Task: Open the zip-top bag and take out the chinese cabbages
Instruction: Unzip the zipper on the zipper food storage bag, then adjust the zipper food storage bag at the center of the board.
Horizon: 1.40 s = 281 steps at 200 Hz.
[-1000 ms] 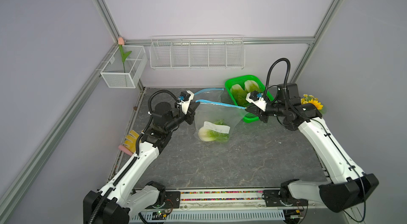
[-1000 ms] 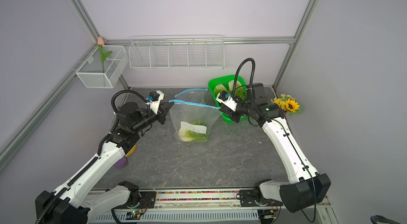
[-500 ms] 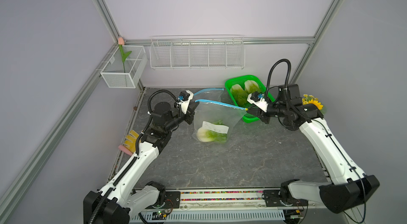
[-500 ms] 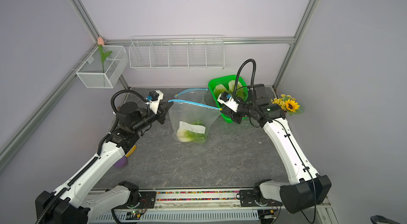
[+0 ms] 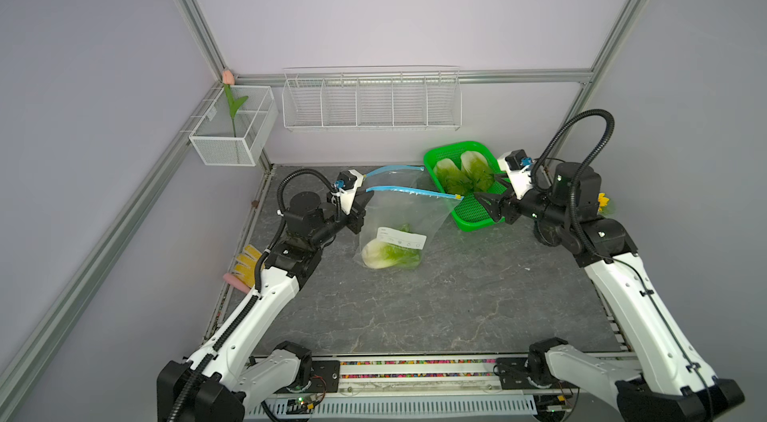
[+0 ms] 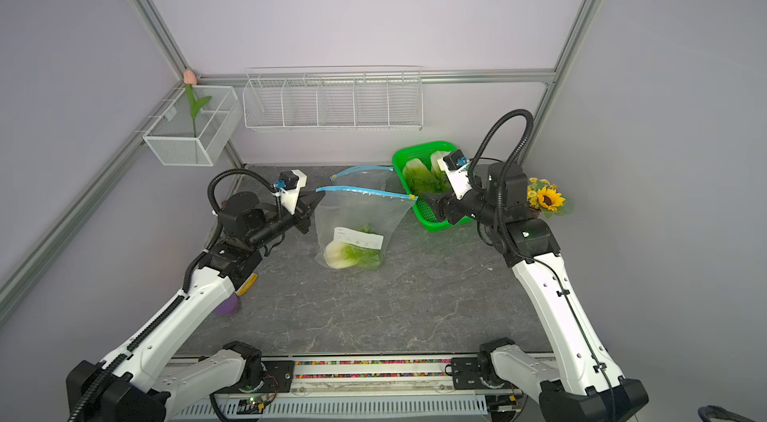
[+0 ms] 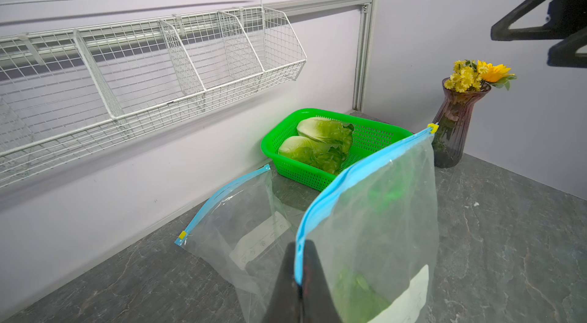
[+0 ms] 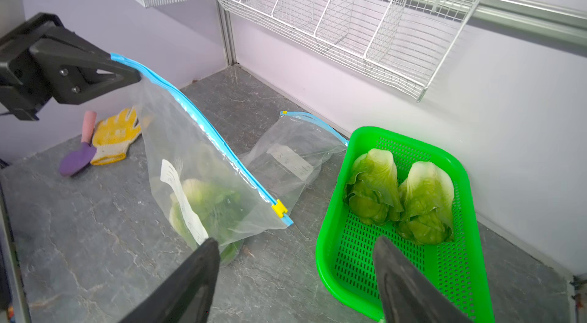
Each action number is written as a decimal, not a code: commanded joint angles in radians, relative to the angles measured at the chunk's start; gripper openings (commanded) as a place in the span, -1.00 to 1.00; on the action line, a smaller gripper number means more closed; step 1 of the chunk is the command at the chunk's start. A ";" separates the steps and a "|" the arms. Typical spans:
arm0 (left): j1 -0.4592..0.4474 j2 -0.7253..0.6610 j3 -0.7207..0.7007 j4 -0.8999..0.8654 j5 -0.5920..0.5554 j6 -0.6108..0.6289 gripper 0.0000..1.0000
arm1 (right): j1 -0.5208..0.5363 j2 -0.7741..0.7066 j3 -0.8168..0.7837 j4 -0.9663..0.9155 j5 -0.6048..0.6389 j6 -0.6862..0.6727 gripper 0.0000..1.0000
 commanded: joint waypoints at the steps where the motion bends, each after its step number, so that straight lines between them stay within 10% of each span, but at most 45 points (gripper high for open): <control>1: 0.006 -0.024 -0.017 0.035 -0.016 0.003 -1.00 | -0.001 -0.014 -0.088 0.069 -0.019 0.228 0.63; 90: 0.006 -0.036 -0.018 0.045 -0.019 0.015 -1.00 | 0.180 0.118 -0.362 0.495 0.056 0.484 0.60; 207: 0.006 -0.073 -0.018 0.064 -0.135 0.099 -1.00 | 0.197 0.647 0.174 0.653 -0.111 0.542 0.20; 281: -0.016 -0.026 -0.049 0.064 -0.020 0.171 -1.00 | 0.198 0.522 0.071 0.555 -0.021 0.824 0.47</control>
